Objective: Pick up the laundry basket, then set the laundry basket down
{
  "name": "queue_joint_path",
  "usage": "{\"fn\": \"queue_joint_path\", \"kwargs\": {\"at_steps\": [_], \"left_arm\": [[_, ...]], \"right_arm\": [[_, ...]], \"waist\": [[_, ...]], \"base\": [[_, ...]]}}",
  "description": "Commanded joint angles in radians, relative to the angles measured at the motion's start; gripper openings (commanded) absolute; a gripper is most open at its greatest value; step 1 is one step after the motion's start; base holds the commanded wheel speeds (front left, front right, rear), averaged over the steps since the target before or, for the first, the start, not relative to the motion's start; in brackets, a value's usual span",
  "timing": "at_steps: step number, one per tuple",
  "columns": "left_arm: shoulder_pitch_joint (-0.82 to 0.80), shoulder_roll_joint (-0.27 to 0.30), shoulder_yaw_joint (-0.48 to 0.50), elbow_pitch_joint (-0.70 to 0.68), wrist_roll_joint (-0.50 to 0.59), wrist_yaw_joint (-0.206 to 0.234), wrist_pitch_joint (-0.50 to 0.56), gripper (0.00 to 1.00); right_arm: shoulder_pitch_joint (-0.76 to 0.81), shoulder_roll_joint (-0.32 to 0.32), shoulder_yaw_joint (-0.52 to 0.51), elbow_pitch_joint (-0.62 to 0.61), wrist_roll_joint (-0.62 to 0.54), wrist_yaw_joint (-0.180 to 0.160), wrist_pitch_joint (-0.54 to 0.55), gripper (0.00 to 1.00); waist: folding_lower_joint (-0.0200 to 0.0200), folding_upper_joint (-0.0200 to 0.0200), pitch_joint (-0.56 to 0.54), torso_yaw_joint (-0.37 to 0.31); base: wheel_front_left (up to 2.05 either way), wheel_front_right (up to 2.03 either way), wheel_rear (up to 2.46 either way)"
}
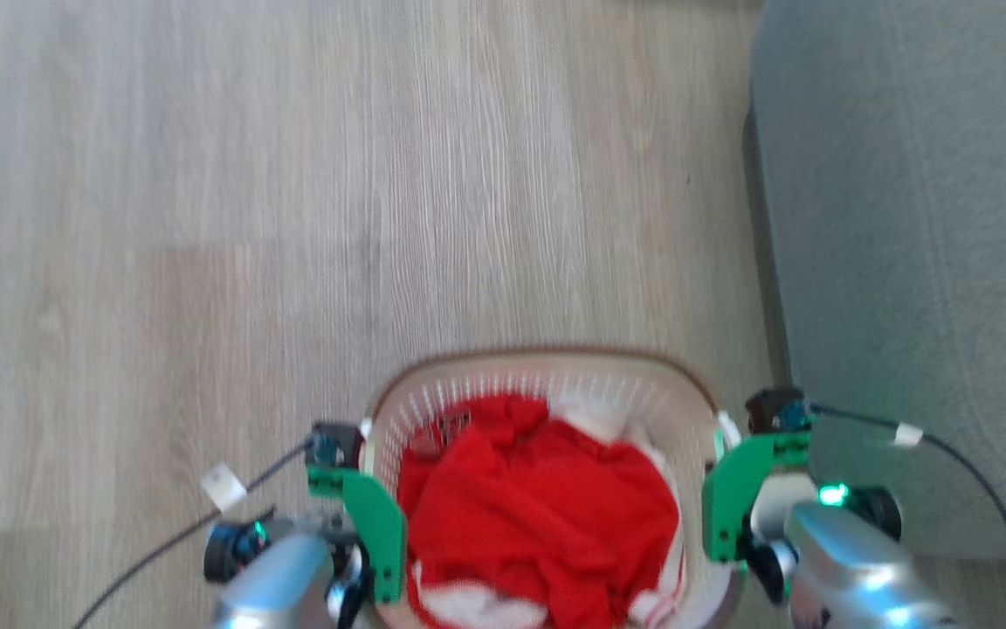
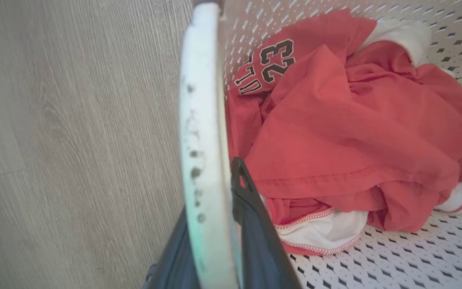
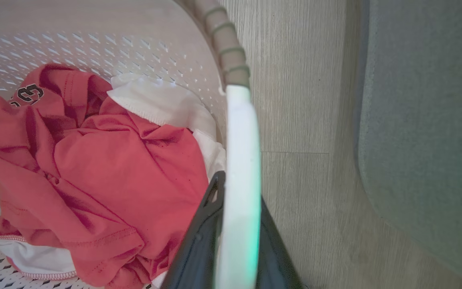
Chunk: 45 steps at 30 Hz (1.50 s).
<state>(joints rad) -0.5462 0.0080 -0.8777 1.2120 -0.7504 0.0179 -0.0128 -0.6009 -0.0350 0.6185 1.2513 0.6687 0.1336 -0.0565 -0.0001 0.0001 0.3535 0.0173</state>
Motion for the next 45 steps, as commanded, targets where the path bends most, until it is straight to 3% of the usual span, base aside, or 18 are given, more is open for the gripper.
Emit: {"fn": "queue_joint_path", "kwargs": {"at_steps": [1,18,45], "left_arm": [[0.023,0.042,0.001,0.004,-0.007,0.007,0.01,0.0],[0.14,0.042,-0.075,-0.004,-0.081,0.015,0.032,0.0],[0.153,0.042,-0.163,0.002,-0.143,0.031,0.033,0.0]], "right_arm": [[0.029,-0.015,0.026,0.005,0.006,-0.003,0.002,0.0],[0.158,-0.015,0.124,0.009,0.083,-0.003,0.036,0.0],[0.178,-0.015,0.218,0.009,0.15,-0.003,0.026,0.0]], "waist": [[0.0001,-0.0001,-0.083,0.003],[0.0001,-0.0001,-0.292,0.014],[0.0001,-0.0001,-0.354,-0.003]], "base": [[0.0,0.0,0.0],[0.0,0.0,0.0],[0.0,0.0,0.0]]}}
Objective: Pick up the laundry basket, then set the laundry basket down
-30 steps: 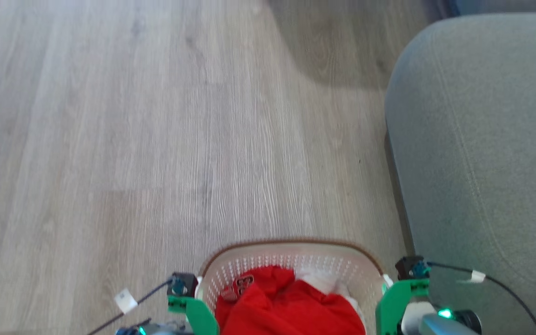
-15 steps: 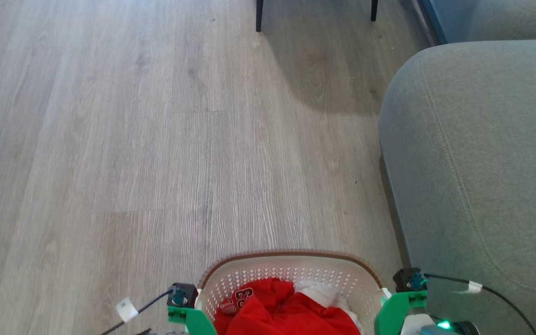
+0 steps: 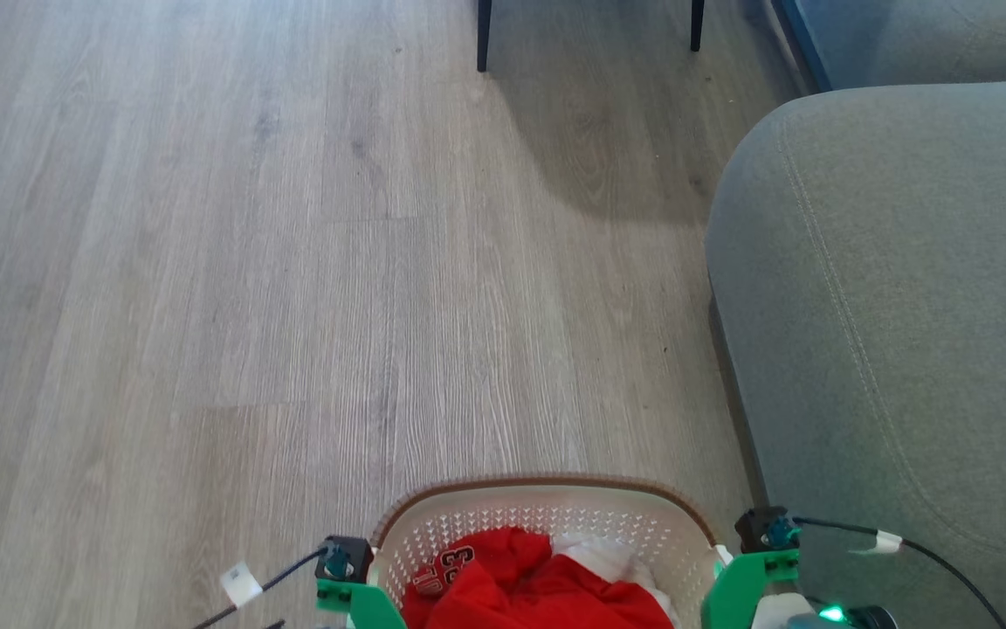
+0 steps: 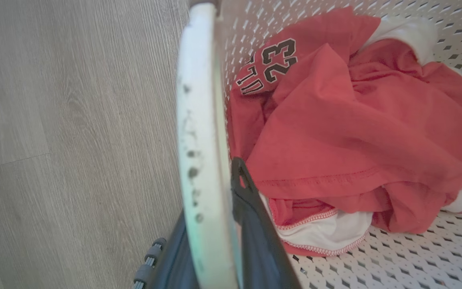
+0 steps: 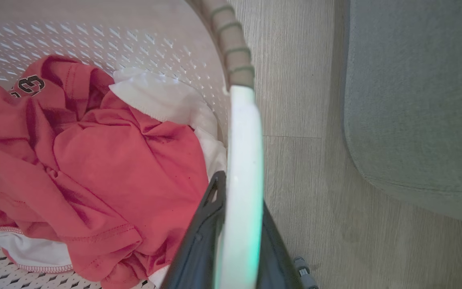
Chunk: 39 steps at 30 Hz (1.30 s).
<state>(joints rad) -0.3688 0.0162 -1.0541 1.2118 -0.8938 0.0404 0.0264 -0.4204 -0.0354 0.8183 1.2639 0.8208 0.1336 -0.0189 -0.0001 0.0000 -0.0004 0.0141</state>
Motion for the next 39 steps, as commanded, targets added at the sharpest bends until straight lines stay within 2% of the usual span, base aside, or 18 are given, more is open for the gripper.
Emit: {"fn": "queue_joint_path", "kwargs": {"at_steps": [1,23,31,39], "left_arm": [[-0.024,0.034,0.011,0.003,-0.001,0.009,-0.006,0.0],[-0.044,0.034,-0.026,0.008,-0.043,0.02,-0.013,0.0],[-0.106,0.034,-0.023,0.014,-0.051,0.029,-0.04,0.0],[-0.222,0.034,-0.01,0.032,-0.055,0.034,-0.08,0.0]], "right_arm": [[-0.002,-0.015,0.021,-0.003,0.0,-0.003,-0.012,0.0],[-0.028,-0.015,0.063,0.004,0.044,-0.003,-0.018,0.0],[-0.097,-0.015,0.071,0.01,0.04,-0.003,-0.031,0.0],[-0.225,-0.015,0.07,0.018,0.021,-0.003,-0.05,0.0]], "waist": [[0.0001,0.0,-0.001,0.0],[0.0001,0.0,0.019,-0.002],[0.0001,0.0,0.096,-0.006],[0.0001,0.0,0.241,-0.016]], "base": [[0.0,0.0,0.0],[0.0,0.0,0.0],[0.0,0.0,0.0],[0.0,0.0,0.0]]}}
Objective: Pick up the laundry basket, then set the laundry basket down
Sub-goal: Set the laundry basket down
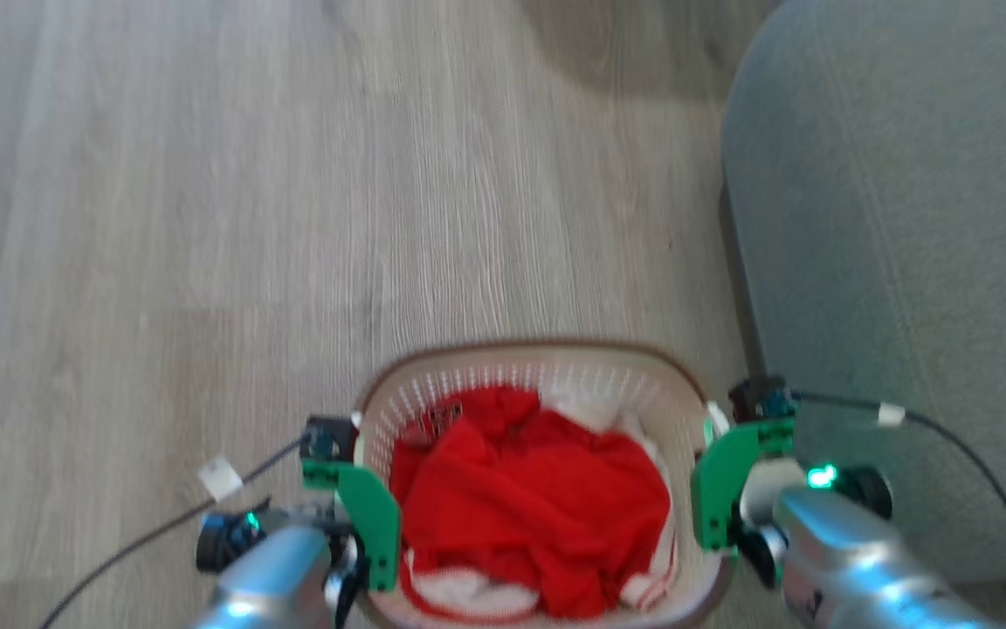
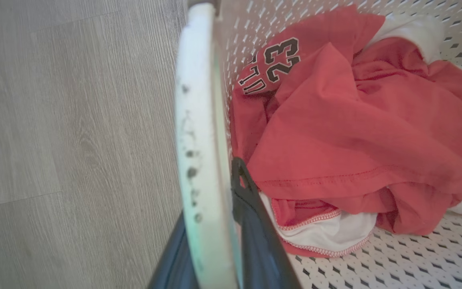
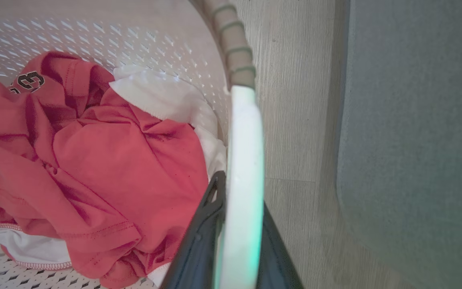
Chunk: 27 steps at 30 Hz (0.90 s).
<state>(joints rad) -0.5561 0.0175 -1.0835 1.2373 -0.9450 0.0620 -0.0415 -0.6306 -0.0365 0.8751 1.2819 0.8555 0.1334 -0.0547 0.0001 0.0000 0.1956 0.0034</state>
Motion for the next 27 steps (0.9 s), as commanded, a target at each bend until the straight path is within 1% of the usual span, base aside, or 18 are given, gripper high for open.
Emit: {"fn": "queue_joint_path", "kwargs": {"at_steps": [1,16,27], "left_arm": [[-0.052,0.033,0.021,0.009,-0.004,0.013,-0.017,0.0],[-0.29,0.033,0.018,0.033,0.022,0.019,-0.082,0.0],[-0.385,0.041,0.022,0.045,0.026,0.025,-0.109,0.0]], "right_arm": [[-0.033,-0.014,0.013,0.001,-0.017,-0.003,-0.016,0.0],[-0.275,-0.014,-0.009,0.008,-0.073,-0.003,-0.056,0.0],[-0.359,-0.014,-0.073,0.009,-0.132,-0.003,-0.064,0.0]], "waist": [[-0.0001,0.0,0.068,-0.007],[-0.0001,0.0,0.395,-0.017],[-0.0001,0.0,0.55,-0.022]], "base": [[0.0,0.0,0.0],[0.0,0.0,0.0],[0.0,0.0,0.0]]}}
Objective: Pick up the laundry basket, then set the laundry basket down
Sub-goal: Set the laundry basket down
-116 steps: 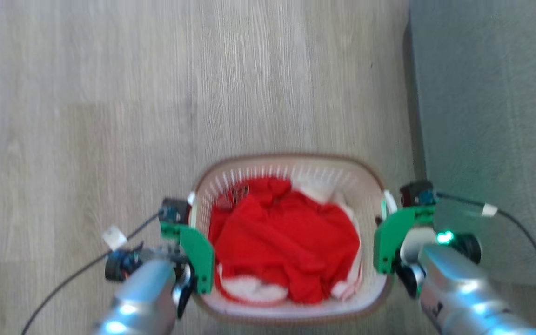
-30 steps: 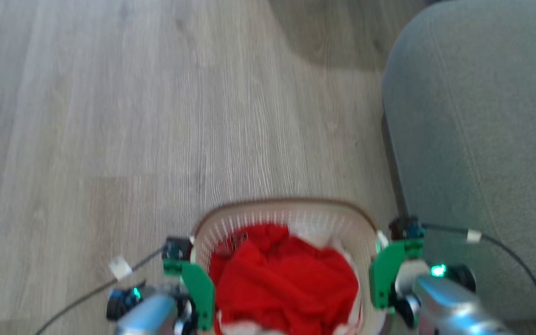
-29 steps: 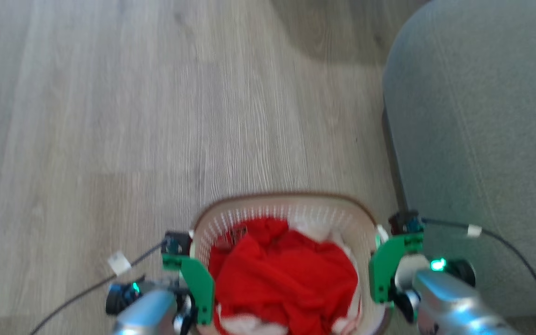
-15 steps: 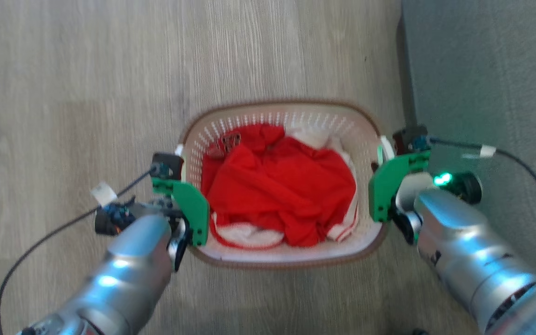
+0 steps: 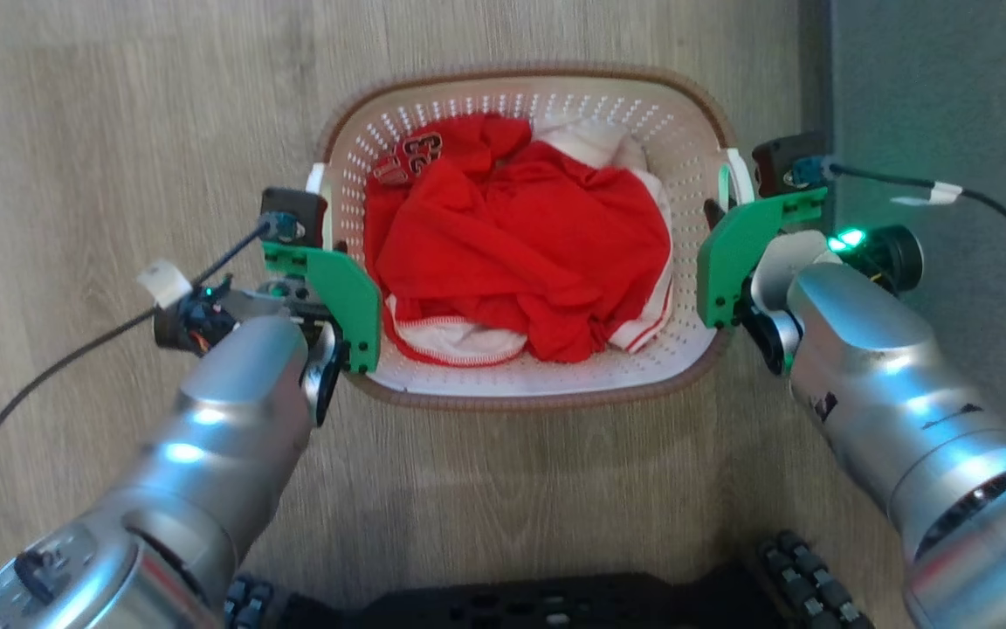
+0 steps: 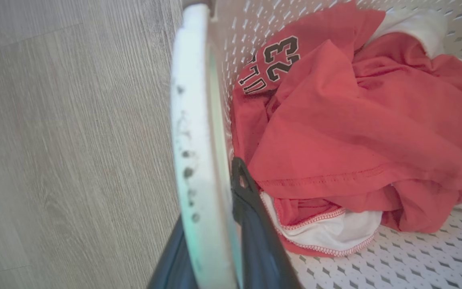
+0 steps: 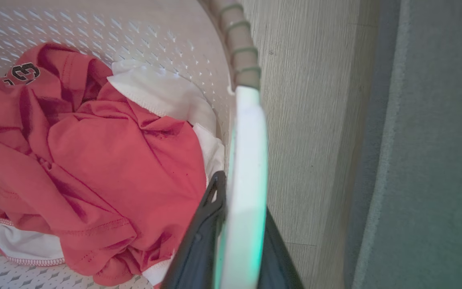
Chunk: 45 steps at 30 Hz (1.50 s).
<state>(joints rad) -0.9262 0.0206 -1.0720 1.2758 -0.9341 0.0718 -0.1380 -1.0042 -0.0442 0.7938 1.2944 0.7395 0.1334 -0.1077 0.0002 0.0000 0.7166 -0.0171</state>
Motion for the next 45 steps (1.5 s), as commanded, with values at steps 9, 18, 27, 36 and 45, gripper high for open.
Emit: {"fn": "queue_joint_path", "kwargs": {"at_steps": [9,18,27,36,45], "left_arm": [[-0.048,0.037,0.006,0.011,0.015,0.017,-0.021,0.0],[-0.07,0.036,0.004,0.013,0.013,0.02,-0.03,0.0],[-0.083,0.034,-0.001,0.014,0.01,0.019,-0.035,0.0],[-0.088,0.035,-0.003,0.015,0.003,0.02,-0.026,0.0],[-0.088,0.037,0.001,0.015,-0.008,0.028,-0.012,0.16]], "right_arm": [[-0.004,-0.006,-0.039,-0.004,-0.072,-0.003,-0.016,0.0],[-0.024,-0.006,-0.057,-0.004,-0.095,-0.003,-0.025,0.0],[-0.037,-0.006,-0.068,-0.004,-0.114,-0.003,-0.031,0.0],[-0.044,-0.006,-0.076,-0.004,-0.128,-0.003,-0.032,0.0],[-0.049,-0.006,-0.077,-0.004,-0.135,-0.003,-0.035,0.09]], "waist": [[-0.0002,0.0,0.08,0.004],[-0.0002,0.0,0.111,0.006],[-0.0002,0.0,0.129,0.006],[-0.0002,0.0,0.137,0.003],[-0.0002,0.0,0.141,0.002]], "base": [[0.0,0.0,0.0],[0.0,0.0,0.0],[0.0,0.0,0.0],[0.0,0.0,0.0],[0.0,0.0,0.0]]}}
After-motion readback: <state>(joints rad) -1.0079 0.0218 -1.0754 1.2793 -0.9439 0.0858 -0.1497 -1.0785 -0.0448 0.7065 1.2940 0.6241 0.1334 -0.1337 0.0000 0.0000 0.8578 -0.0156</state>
